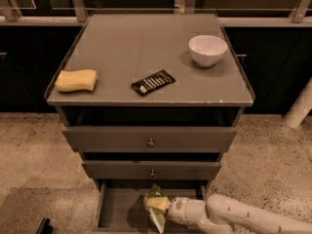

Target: Place green jalapeno chip bag into bottom drawer

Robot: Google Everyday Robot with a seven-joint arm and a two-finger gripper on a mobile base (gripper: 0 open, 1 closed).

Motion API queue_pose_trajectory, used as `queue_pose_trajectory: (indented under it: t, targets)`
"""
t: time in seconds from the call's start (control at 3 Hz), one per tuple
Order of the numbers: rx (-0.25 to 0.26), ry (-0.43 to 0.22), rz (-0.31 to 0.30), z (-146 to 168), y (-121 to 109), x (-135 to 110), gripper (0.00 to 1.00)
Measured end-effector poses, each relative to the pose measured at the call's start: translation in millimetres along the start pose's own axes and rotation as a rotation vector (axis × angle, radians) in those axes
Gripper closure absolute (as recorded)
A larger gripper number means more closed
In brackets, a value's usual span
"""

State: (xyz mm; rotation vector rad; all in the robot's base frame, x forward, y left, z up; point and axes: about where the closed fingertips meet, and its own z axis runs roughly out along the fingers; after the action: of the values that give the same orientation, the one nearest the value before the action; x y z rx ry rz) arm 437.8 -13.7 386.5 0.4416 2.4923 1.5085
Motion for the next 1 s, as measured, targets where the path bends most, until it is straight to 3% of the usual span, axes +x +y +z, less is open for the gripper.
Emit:
queue_pose_trajectory:
  t: [0.67,1.0]
  targets:
    - [0.091,-0.035,0.084,15,-63,-24,1.0]
    - [0.08,-0.058,0.147,33,-105,-57,1.0]
